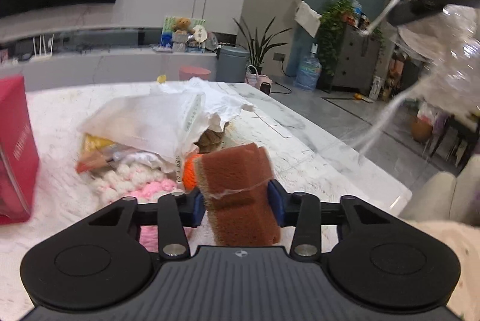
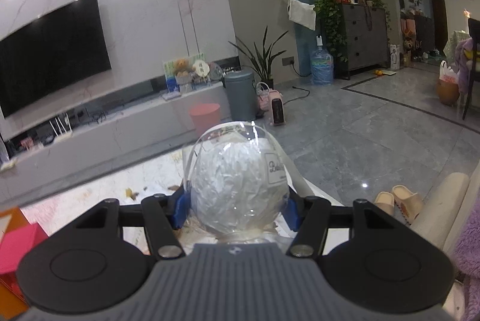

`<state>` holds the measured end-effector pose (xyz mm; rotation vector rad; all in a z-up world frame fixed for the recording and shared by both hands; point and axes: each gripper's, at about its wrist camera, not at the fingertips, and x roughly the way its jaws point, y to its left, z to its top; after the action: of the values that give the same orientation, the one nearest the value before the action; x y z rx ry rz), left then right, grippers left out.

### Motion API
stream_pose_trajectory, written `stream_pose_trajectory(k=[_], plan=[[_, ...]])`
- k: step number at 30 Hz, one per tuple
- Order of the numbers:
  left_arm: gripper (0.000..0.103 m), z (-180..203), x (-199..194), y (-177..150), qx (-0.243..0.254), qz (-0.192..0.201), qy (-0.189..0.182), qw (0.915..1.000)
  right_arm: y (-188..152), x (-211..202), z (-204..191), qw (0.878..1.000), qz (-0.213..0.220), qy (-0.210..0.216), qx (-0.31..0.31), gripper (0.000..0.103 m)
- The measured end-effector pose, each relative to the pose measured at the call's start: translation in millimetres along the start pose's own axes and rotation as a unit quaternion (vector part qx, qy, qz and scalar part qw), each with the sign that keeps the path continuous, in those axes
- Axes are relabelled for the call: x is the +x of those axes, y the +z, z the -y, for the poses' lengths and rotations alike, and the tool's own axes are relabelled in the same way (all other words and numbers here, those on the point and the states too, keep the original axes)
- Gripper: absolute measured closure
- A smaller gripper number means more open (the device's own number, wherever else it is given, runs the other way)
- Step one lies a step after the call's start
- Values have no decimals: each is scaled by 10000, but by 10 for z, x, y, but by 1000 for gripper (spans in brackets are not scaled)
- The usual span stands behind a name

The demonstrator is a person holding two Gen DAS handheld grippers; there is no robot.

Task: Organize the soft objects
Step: 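Lift the bagged ball with the right gripper while the left gripper grasps the brown sponge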

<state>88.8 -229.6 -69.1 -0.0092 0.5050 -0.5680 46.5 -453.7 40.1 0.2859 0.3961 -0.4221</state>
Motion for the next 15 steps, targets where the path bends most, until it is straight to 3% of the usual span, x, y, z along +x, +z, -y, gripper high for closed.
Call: stream_pose_trajectory(k=[10, 15], plan=[[65, 45, -580, 168, 1203, 173, 629, 9906, 21, -53, 12, 9991, 199, 271, 246, 43], [66, 52, -828, 194, 2010, 430, 988, 9736, 37, -142, 13, 9970, 355, 597, 337, 43]])
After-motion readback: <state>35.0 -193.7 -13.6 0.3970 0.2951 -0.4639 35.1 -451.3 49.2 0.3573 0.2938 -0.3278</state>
